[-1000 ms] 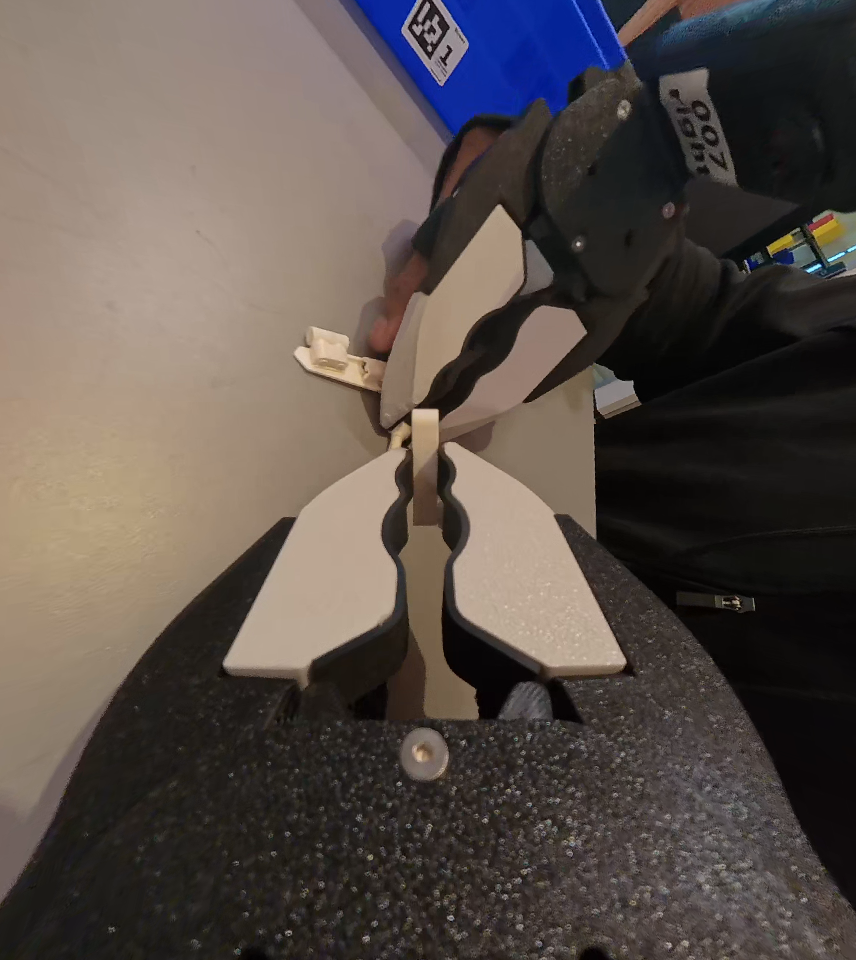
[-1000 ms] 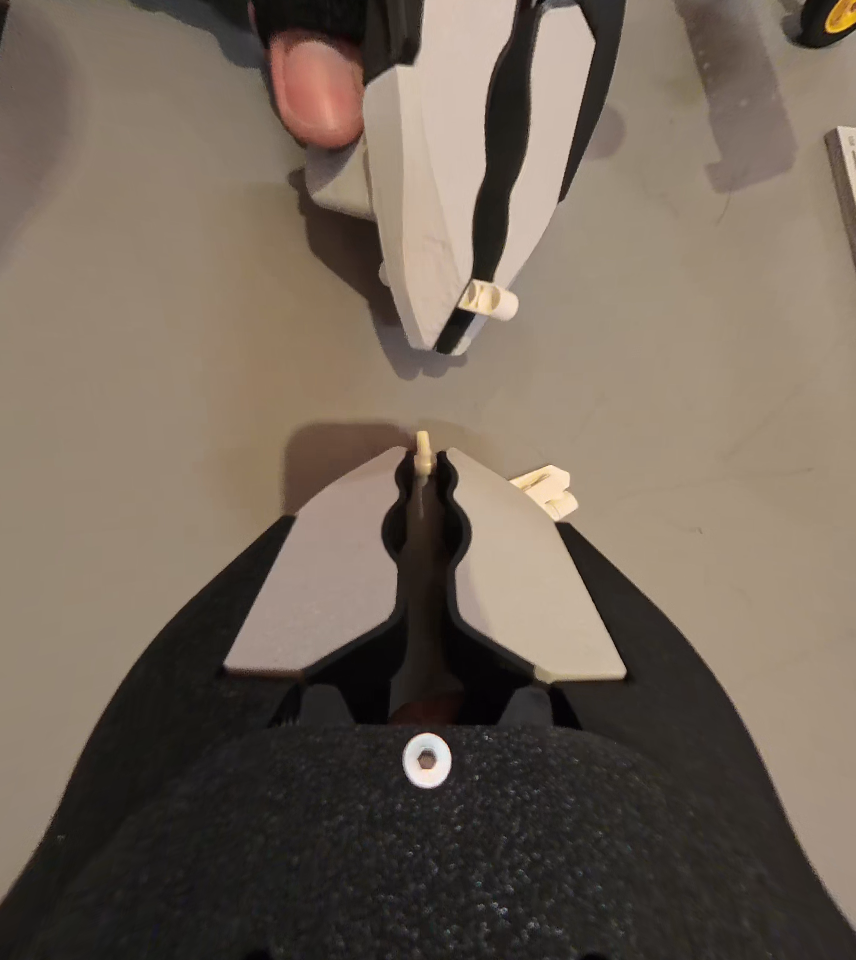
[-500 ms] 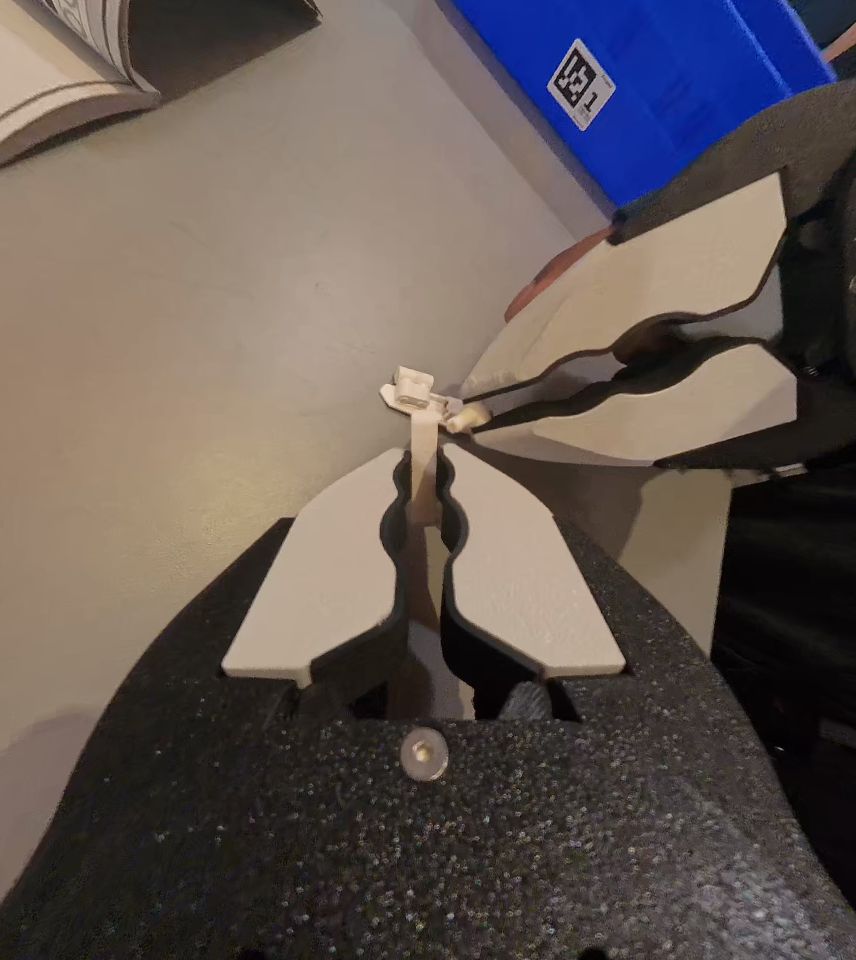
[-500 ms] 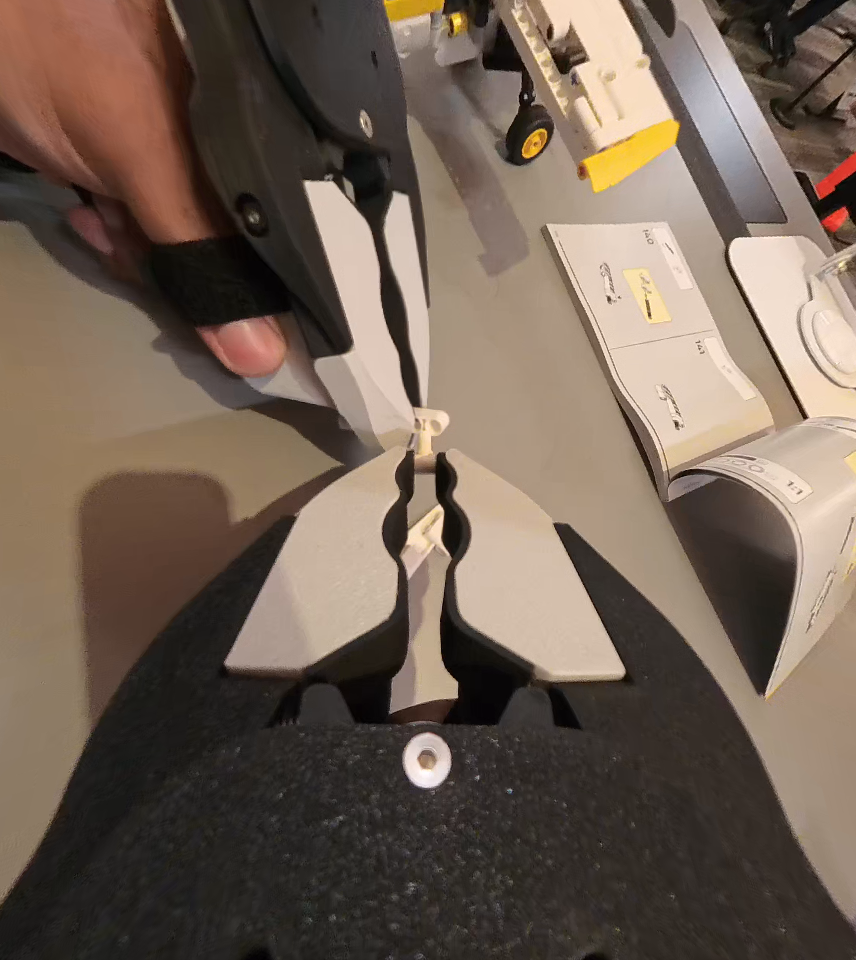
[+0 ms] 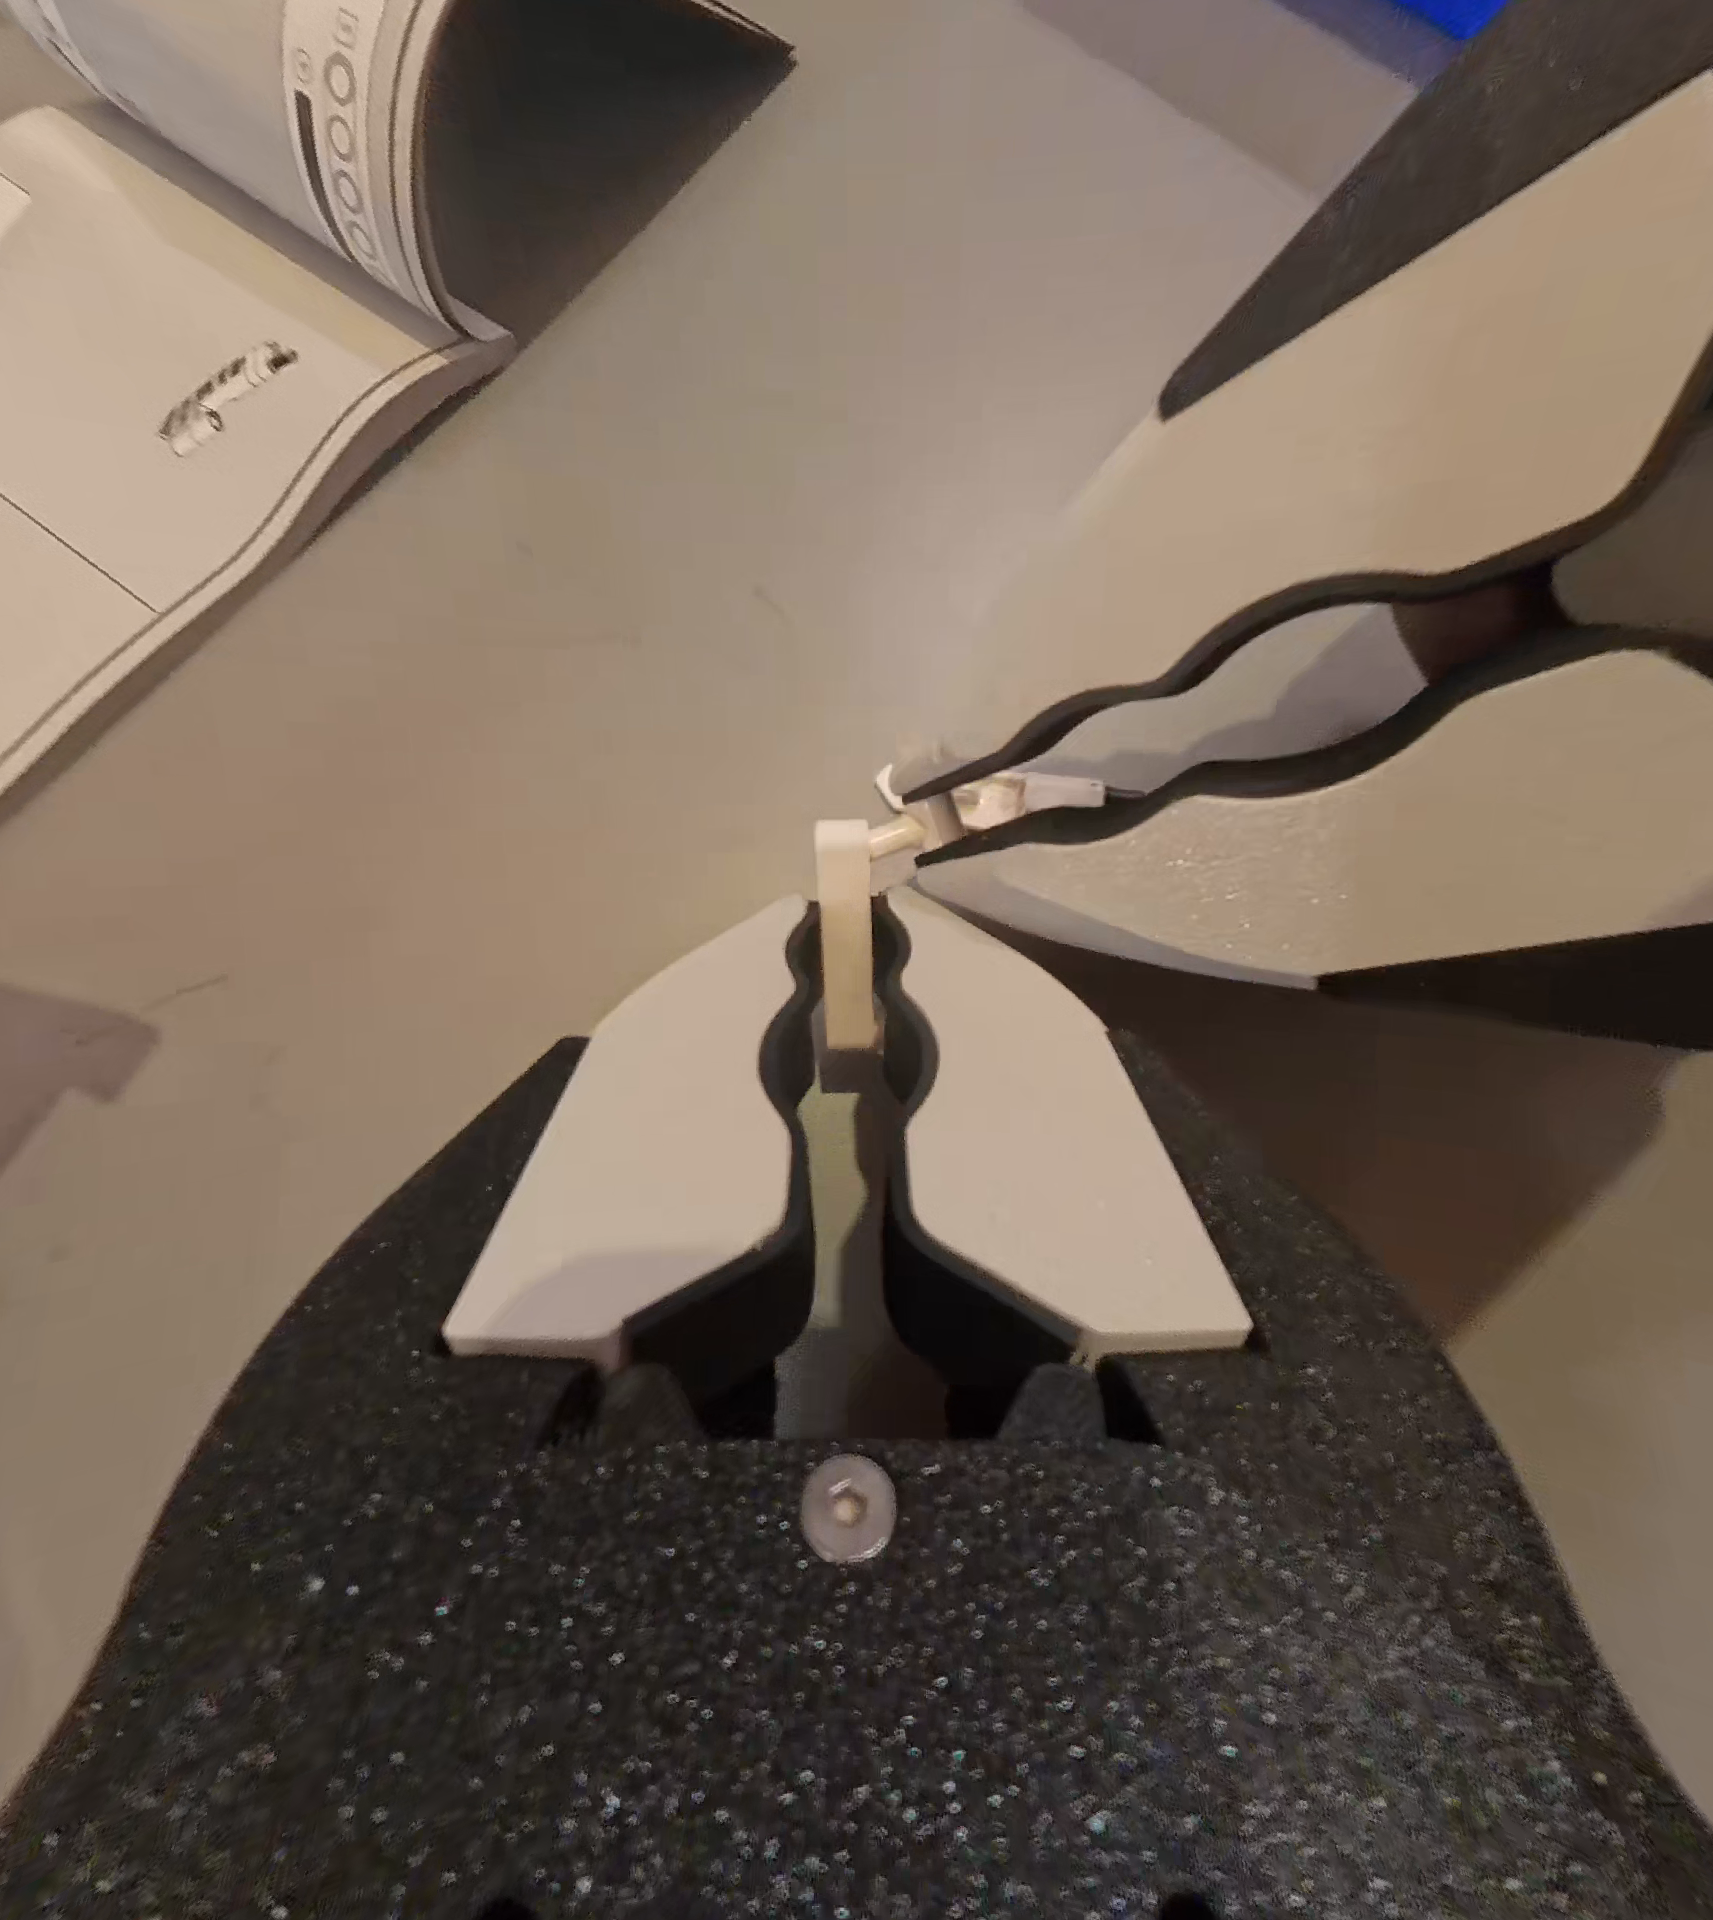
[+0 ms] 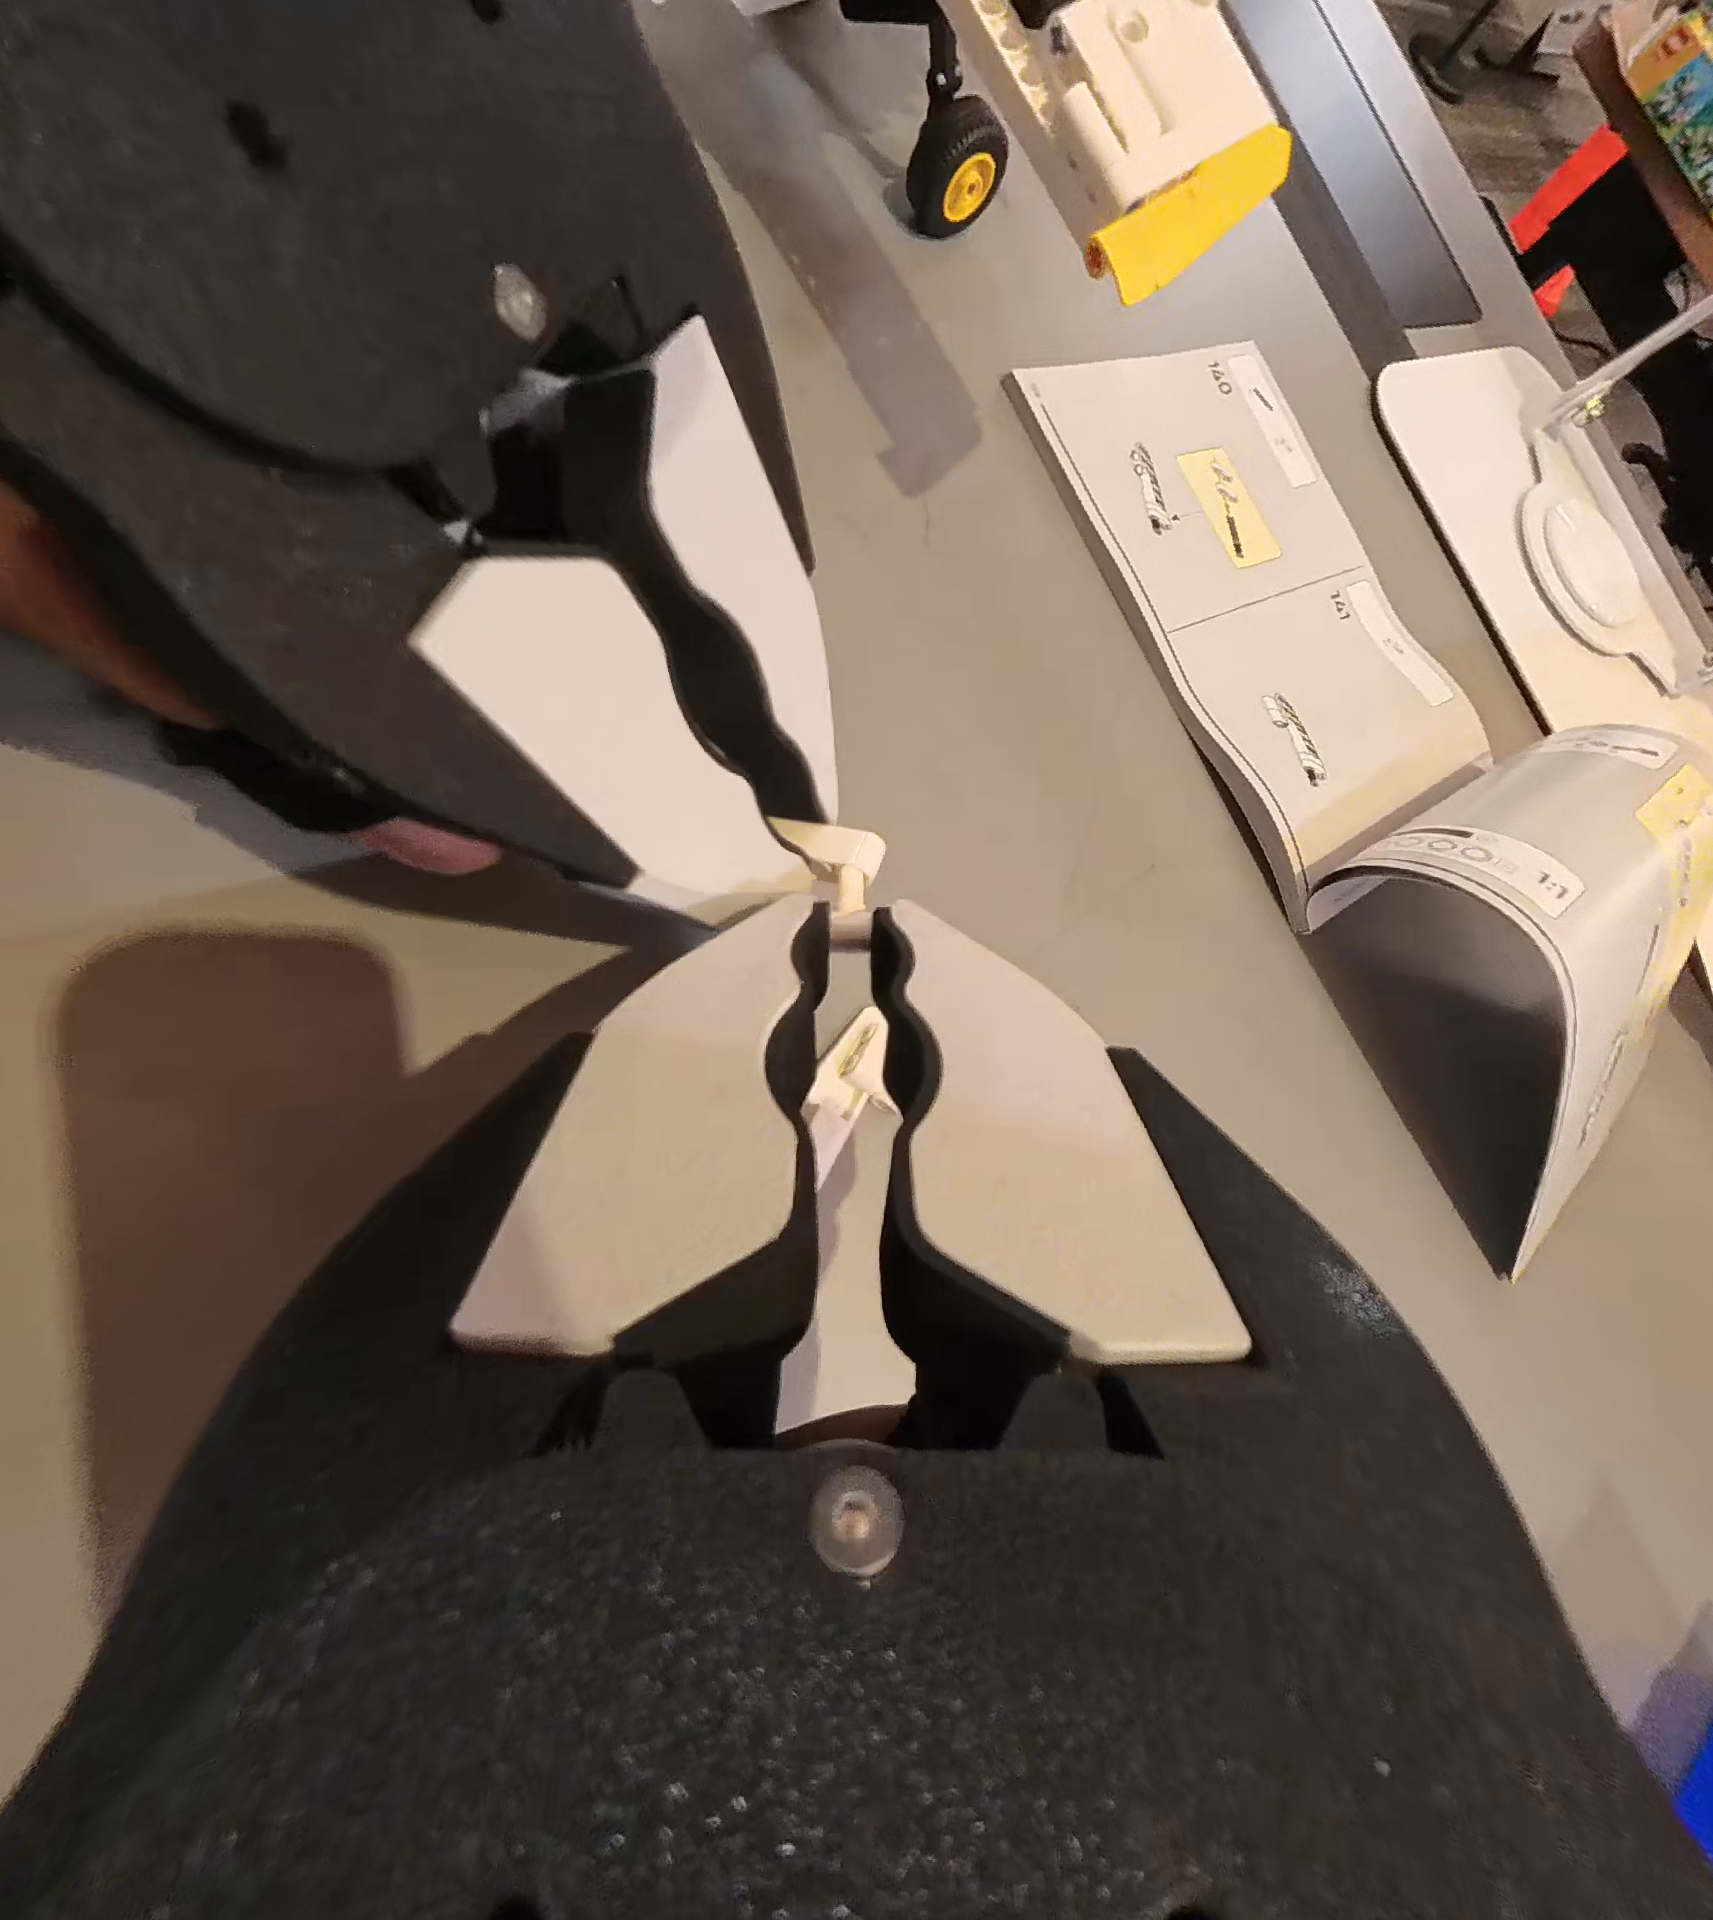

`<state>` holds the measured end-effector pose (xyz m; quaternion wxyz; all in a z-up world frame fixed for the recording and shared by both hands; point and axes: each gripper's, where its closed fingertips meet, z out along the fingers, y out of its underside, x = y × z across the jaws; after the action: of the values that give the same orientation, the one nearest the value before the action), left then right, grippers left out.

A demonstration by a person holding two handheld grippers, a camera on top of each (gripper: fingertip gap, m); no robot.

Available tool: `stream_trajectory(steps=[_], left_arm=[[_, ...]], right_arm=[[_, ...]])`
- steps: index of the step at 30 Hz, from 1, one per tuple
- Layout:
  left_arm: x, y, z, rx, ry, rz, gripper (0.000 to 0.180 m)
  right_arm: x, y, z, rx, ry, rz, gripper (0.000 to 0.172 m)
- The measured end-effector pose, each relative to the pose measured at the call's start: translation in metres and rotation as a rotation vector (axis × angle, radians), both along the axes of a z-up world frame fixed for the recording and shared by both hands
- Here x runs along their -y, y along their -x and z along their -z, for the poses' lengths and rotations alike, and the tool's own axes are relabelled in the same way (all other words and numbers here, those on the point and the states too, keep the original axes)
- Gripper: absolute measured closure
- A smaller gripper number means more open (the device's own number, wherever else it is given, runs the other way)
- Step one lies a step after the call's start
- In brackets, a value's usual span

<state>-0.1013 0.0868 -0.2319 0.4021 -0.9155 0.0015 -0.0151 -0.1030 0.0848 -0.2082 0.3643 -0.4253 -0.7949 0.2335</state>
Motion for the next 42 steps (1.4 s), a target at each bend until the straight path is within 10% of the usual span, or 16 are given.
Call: stream_trajectory(steps=[17, 31, 42], left_arm=[[-0.004, -0.032, 0.004, -0.199, -0.04, 0.121, 0.172], [0.004, 0.0, -0.011, 0.238, -0.123, 0.025, 0.172], [0.041, 0.011, -0.003, 0.297, -0.009, 0.072, 0.172]], right_arm=[[0.004, 0.012, -0.016, -0.072, 0.332, 0.124, 0.172], [-0.067, -0.012, -0.017, -0.21, 0.592, 0.199, 0.172], [0.02, -0.021, 0.019, 0.178, 0.333, -0.249, 0.163]])
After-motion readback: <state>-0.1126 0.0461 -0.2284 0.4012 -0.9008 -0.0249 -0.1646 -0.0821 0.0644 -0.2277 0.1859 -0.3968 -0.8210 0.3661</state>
